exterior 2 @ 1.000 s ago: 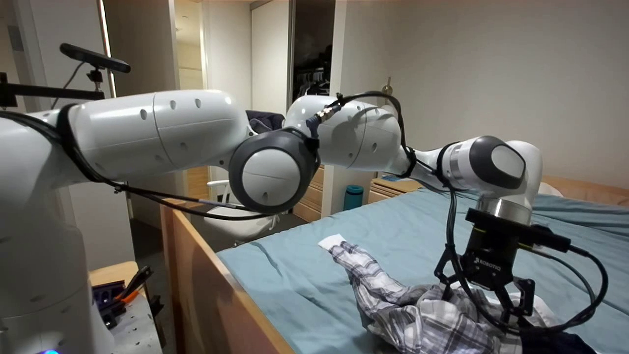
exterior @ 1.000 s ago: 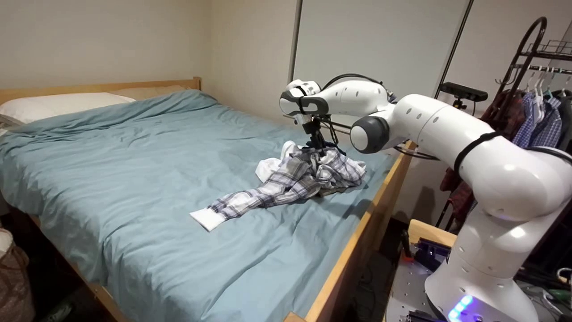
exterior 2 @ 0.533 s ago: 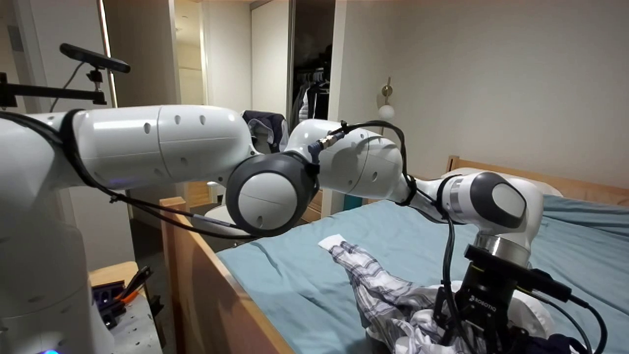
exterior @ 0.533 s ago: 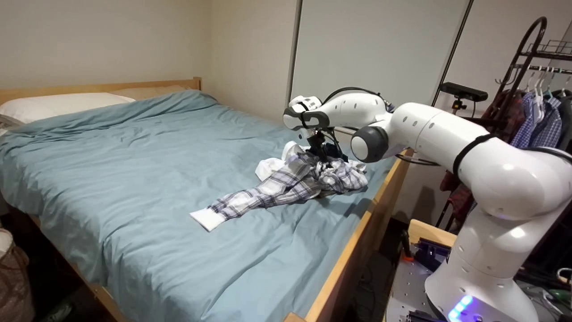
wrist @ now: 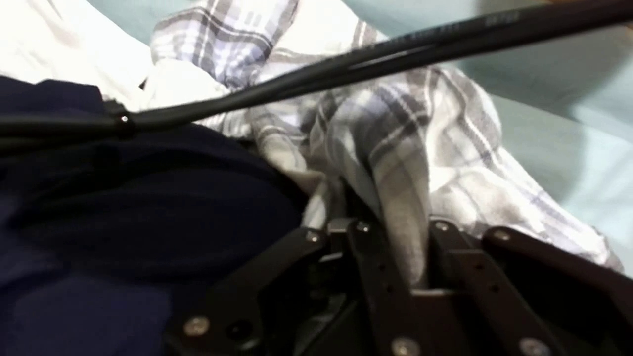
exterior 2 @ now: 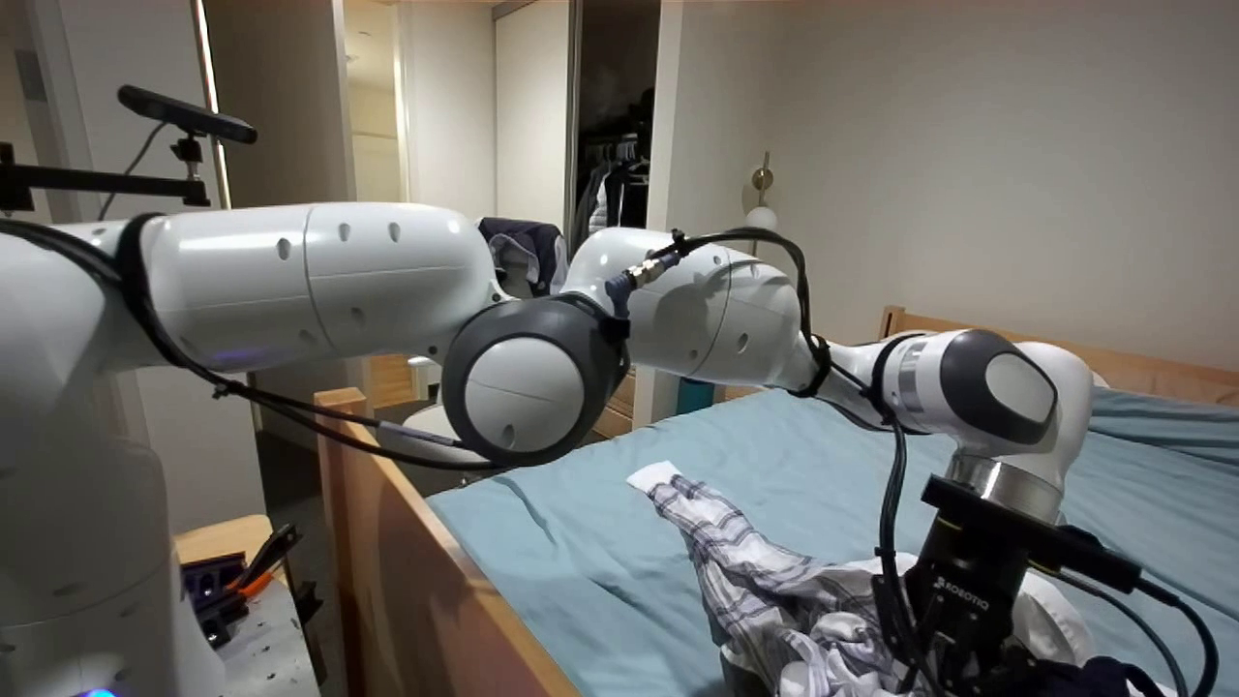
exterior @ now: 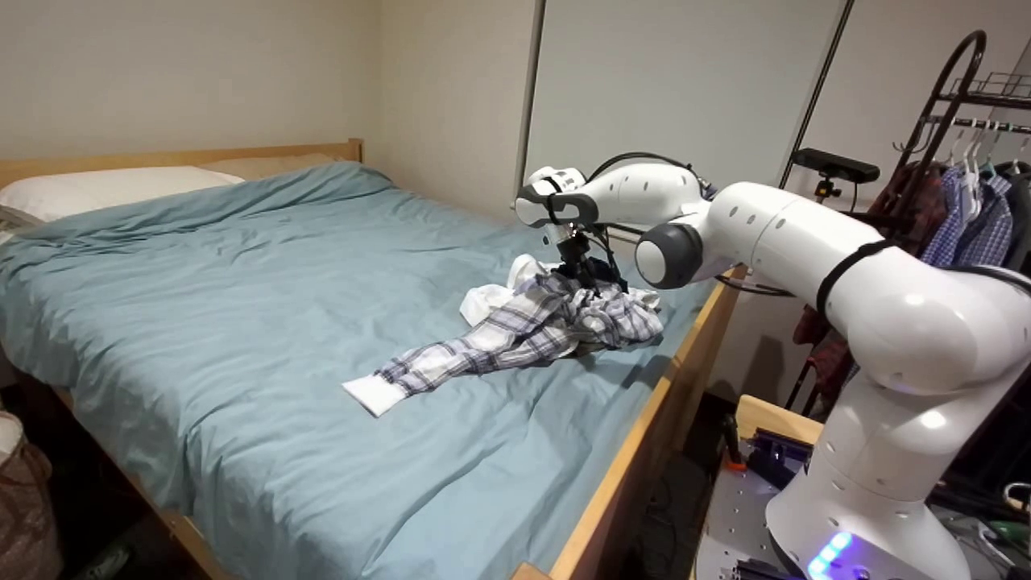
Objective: Put the checked object on top of the white object
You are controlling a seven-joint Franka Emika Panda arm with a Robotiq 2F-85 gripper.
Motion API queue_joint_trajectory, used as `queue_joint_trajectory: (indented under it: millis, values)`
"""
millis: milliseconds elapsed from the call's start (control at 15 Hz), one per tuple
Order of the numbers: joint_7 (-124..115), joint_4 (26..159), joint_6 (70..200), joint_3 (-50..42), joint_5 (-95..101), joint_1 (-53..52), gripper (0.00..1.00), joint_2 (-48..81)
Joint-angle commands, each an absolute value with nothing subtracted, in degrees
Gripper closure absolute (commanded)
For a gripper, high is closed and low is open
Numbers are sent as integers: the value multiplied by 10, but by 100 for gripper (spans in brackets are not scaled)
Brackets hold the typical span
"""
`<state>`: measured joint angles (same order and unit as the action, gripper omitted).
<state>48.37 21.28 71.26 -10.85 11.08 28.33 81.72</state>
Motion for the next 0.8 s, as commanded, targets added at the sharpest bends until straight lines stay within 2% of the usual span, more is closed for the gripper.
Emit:
queue_joint_trajectory:
  millis: [0, 333, 733]
  values:
    - [430, 215, 695, -82, 72, 306, 95, 770]
    - [362, 218, 635, -49, 13, 334, 92, 677]
    - [225, 208, 567, -8, -62, 375, 93, 566]
